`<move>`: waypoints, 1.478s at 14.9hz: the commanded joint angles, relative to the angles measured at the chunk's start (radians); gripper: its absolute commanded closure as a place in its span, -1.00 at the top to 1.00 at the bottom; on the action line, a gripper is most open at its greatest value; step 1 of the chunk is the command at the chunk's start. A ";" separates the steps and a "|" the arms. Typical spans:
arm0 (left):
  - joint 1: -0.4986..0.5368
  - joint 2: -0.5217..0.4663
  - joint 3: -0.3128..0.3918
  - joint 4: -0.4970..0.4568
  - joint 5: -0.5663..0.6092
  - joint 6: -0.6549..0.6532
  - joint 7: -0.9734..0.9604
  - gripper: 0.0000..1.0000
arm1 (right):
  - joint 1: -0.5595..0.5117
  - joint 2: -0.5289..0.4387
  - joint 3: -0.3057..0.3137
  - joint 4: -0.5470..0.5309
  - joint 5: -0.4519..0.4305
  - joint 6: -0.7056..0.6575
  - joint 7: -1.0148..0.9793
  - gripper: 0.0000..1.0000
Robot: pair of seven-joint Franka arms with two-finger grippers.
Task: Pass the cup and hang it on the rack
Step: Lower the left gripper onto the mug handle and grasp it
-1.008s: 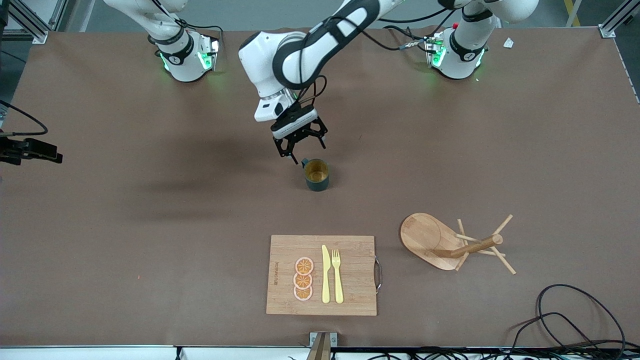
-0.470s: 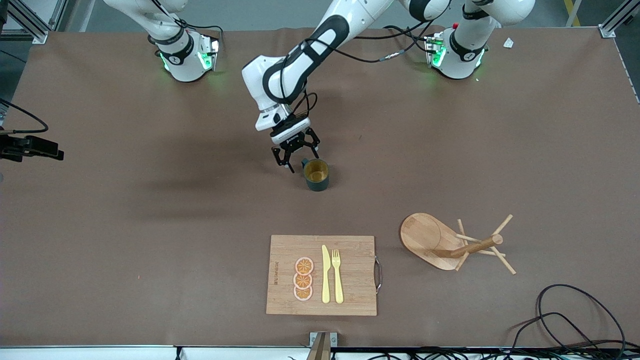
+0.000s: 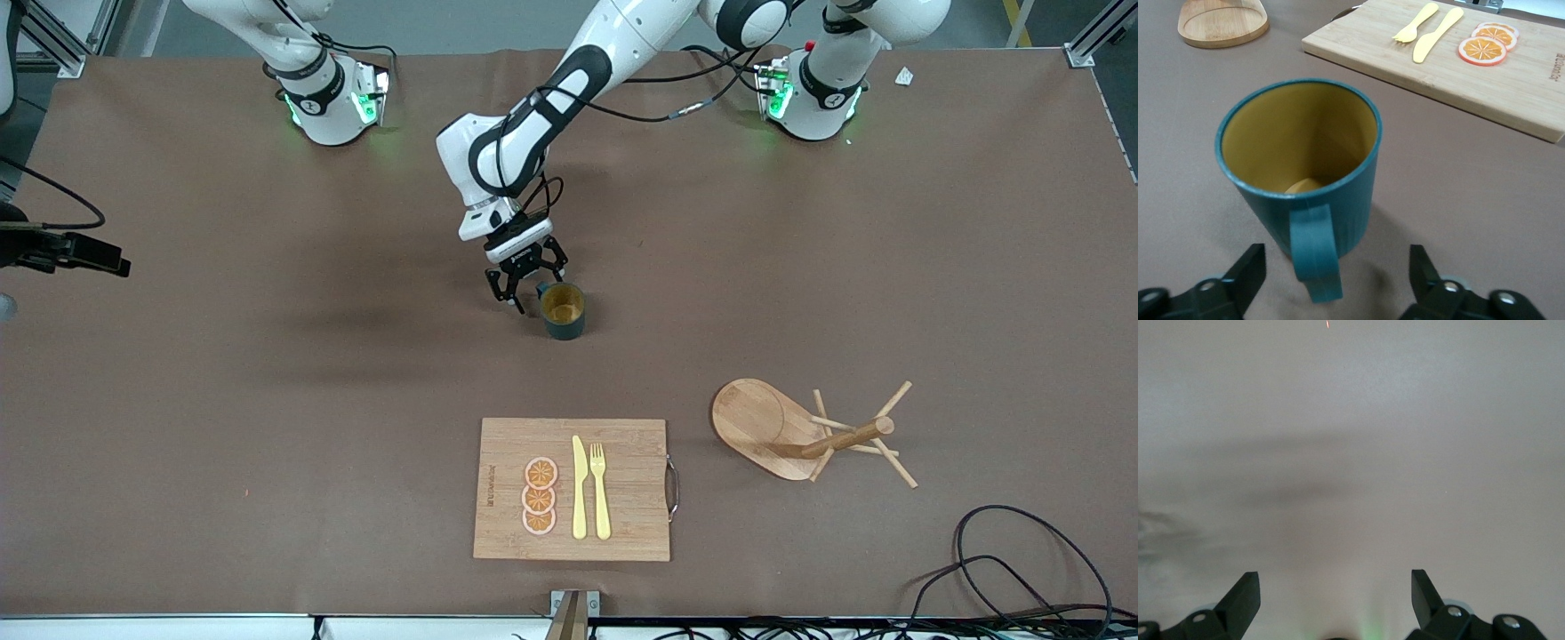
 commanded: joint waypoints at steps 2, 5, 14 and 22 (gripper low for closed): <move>-0.026 0.030 0.015 0.027 0.024 0.000 -0.024 0.54 | 0.006 -0.075 0.002 -0.041 0.051 -0.041 0.087 1.00; -0.029 0.034 0.015 0.024 0.024 0.000 -0.039 0.13 | 0.008 -0.091 0.002 -0.043 0.057 -0.043 0.089 1.00; -0.029 0.027 0.012 0.019 0.081 0.000 -0.025 -0.99 | 0.037 -0.177 -0.004 -0.073 0.045 -0.063 0.079 1.00; 0.093 -0.197 -0.006 0.022 -0.291 0.054 0.204 -0.99 | 0.048 -0.246 0.005 -0.138 -0.002 -0.050 0.081 1.00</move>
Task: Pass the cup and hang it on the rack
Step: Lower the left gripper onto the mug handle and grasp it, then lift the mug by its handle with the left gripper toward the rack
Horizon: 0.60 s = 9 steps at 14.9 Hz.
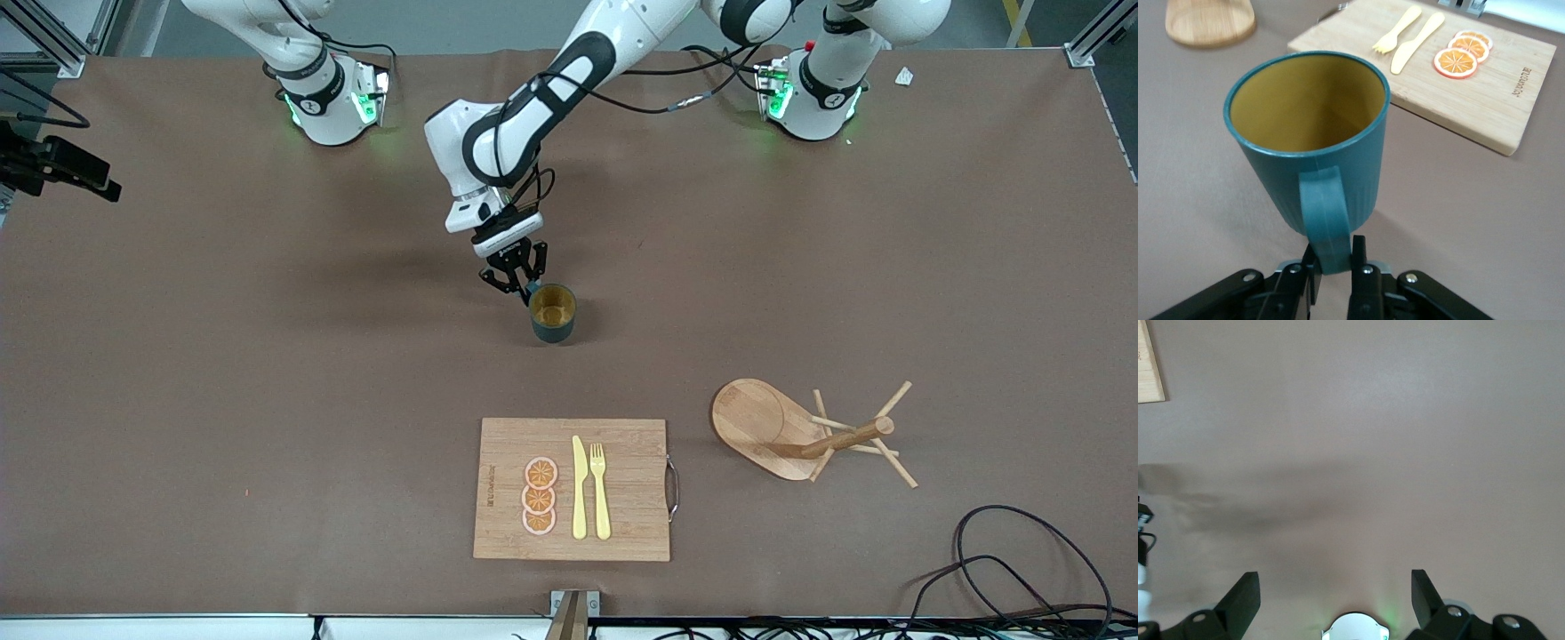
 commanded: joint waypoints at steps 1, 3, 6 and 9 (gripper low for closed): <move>0.078 -0.157 -0.006 -0.032 -0.232 0.032 0.139 -0.99 | 0.008 -0.032 0.001 -0.040 -0.017 0.021 0.015 1.00; 0.146 -0.257 -0.002 -0.035 -0.407 0.034 0.229 -0.99 | 0.008 -0.030 0.001 -0.039 -0.011 0.027 0.017 1.00; 0.253 -0.366 -0.001 -0.037 -0.646 0.049 0.364 -0.99 | 0.000 -0.027 -0.003 -0.036 -0.008 0.046 0.015 1.00; 0.365 -0.435 -0.001 -0.043 -0.904 0.055 0.501 -0.99 | 0.002 -0.027 -0.005 -0.039 -0.002 0.067 0.017 1.00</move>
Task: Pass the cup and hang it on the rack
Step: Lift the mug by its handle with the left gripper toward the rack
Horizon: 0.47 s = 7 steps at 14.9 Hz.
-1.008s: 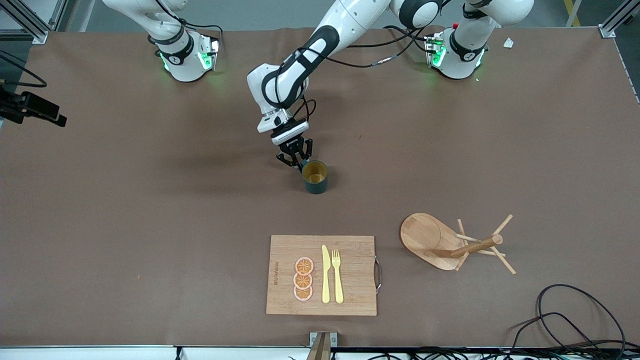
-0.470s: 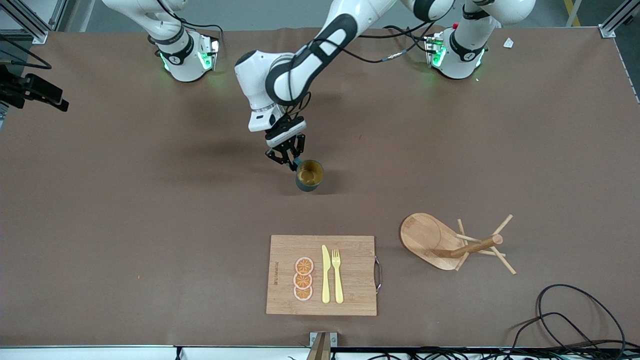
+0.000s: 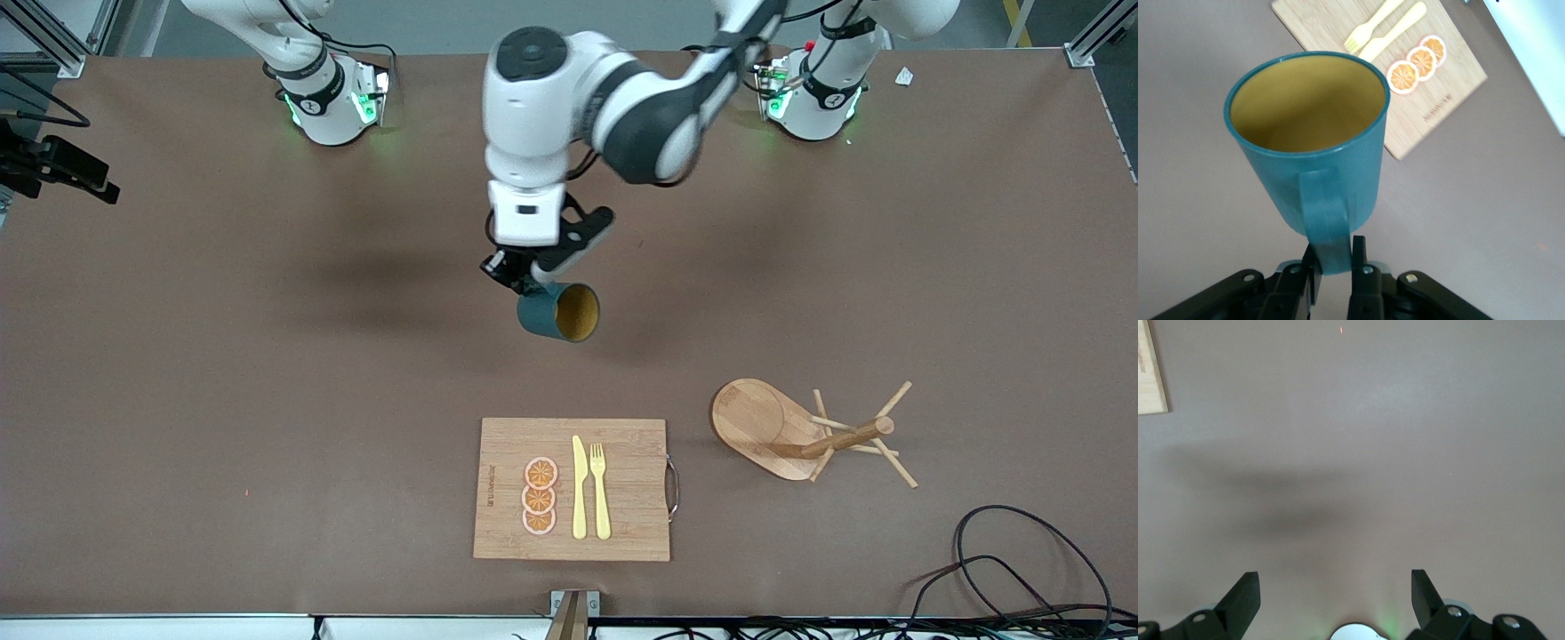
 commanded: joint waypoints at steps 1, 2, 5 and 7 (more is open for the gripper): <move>0.099 -0.073 -0.009 -0.050 -0.226 0.027 0.122 -0.99 | -0.001 -0.024 -0.001 -0.028 -0.001 0.013 0.017 1.00; 0.151 -0.098 -0.009 -0.055 -0.323 0.027 0.189 -0.99 | -0.001 -0.027 -0.005 -0.027 0.002 -0.002 0.017 1.00; 0.318 -0.139 -0.015 -0.086 -0.599 -0.018 0.363 -0.99 | -0.007 -0.033 -0.005 -0.027 0.040 -0.038 0.016 1.00; 0.442 -0.141 -0.019 -0.104 -0.798 -0.113 0.522 -0.99 | -0.004 -0.036 -0.001 -0.027 0.040 -0.045 0.016 1.00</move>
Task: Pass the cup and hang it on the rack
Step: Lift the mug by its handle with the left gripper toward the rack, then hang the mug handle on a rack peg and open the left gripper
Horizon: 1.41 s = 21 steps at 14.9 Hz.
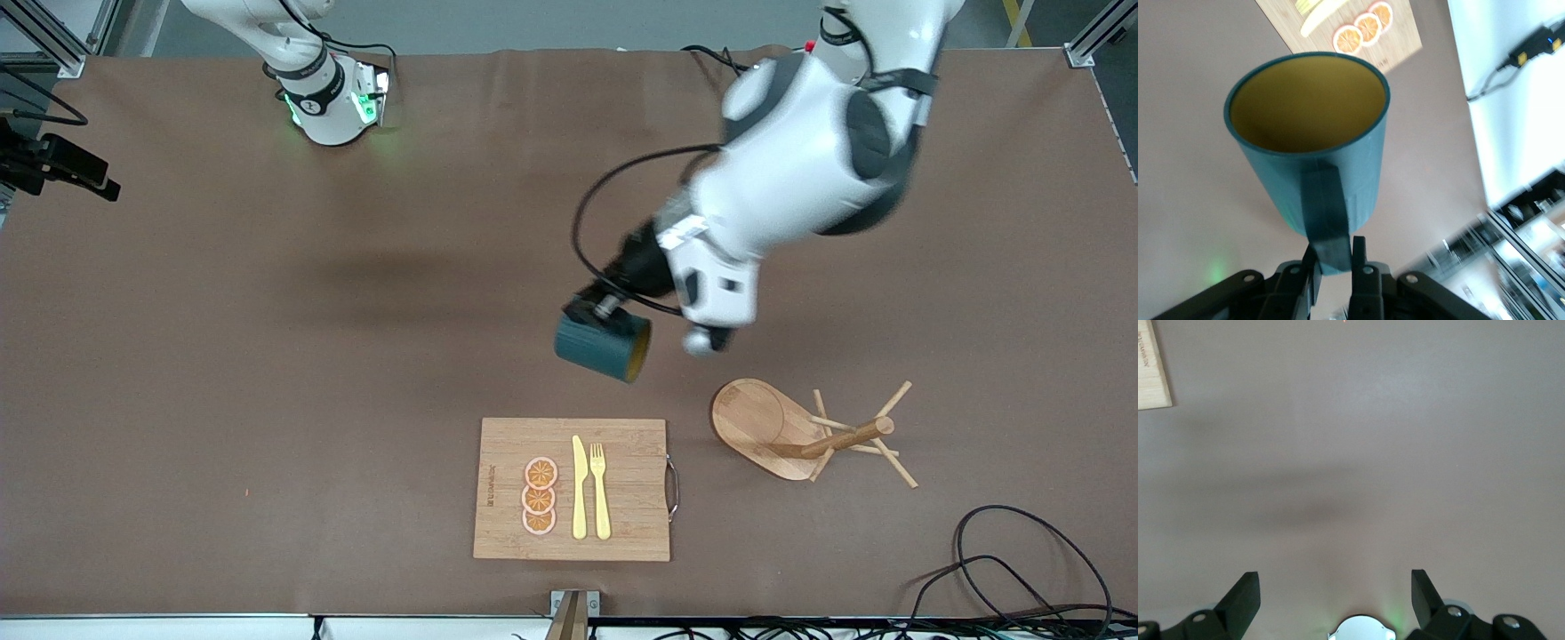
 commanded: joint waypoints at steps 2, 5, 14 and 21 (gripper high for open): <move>0.226 -0.026 -0.021 -0.093 -0.316 -0.166 0.281 -0.99 | -0.002 -0.035 0.005 -0.027 0.015 -0.004 0.008 1.00; 0.350 -0.011 -0.021 -0.173 -0.462 -0.308 0.463 -0.99 | 0.002 -0.029 0.008 -0.025 0.002 0.021 0.008 1.00; 0.490 0.064 -0.019 -0.287 -0.522 -0.441 0.726 -1.00 | -0.025 -0.026 -0.001 -0.060 -0.010 0.025 0.008 1.00; 0.553 0.090 -0.016 -0.282 -0.495 -0.450 0.806 -1.00 | -0.021 -0.030 0.004 -0.060 -0.012 0.039 0.010 1.00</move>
